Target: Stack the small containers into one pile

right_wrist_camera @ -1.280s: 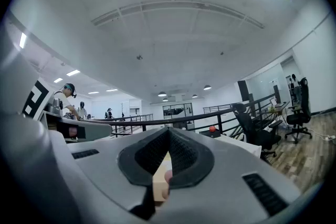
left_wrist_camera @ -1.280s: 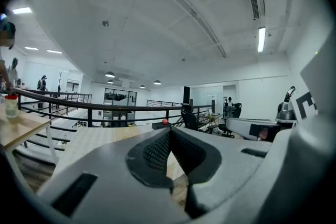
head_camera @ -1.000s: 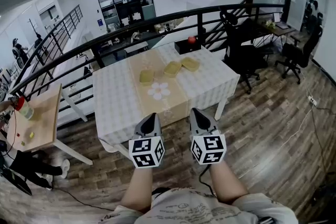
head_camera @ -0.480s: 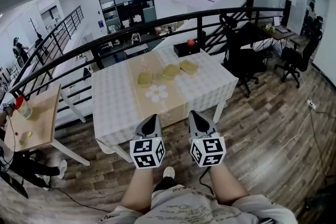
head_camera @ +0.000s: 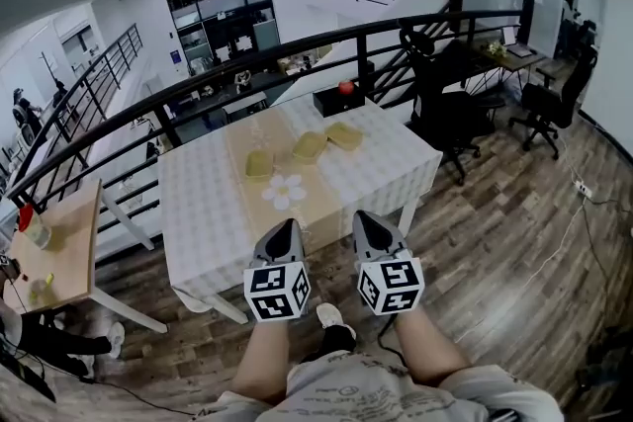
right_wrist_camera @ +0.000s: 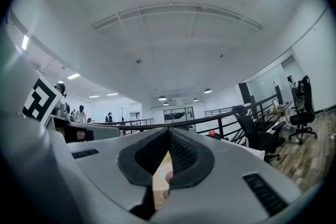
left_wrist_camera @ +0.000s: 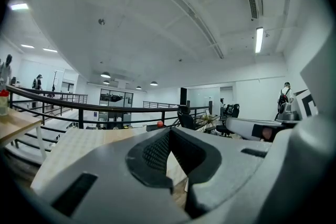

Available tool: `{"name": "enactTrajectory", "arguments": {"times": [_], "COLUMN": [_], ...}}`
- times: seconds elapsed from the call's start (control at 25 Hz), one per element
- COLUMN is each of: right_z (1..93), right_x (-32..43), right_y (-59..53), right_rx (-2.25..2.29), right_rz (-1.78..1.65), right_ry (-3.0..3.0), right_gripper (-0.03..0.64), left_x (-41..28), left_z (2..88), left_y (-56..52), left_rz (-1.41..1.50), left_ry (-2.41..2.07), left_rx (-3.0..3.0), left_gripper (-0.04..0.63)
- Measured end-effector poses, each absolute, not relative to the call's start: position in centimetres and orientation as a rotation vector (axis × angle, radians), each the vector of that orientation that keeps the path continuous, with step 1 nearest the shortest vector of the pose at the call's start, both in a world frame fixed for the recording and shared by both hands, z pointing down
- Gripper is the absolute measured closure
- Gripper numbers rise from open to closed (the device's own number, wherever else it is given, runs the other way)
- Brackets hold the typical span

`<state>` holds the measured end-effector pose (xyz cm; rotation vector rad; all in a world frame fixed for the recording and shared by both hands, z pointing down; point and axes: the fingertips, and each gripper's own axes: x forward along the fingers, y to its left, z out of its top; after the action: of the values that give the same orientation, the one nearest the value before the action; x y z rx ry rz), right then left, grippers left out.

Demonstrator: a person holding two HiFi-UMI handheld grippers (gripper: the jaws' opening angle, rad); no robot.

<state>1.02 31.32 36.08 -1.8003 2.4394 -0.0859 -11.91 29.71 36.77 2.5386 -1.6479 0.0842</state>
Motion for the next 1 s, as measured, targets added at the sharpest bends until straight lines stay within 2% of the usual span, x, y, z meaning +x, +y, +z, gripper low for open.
{"name": "enactTrajectory", "arguments": {"times": [1.0], "right_z": [36.8], "right_x": [2.1], "right_y": [6.6], "right_rx": [-1.856], "right_rz": [-0.059], "right_ry": [2.456], "right_gripper": [0.614], "left_x": [-10.0], "left_z": [38.0], "left_y": [4.9], "left_rz": [0.105], "left_ry": [-1.581], "left_rx": [2.554], "left_gripper": [0.589]}}
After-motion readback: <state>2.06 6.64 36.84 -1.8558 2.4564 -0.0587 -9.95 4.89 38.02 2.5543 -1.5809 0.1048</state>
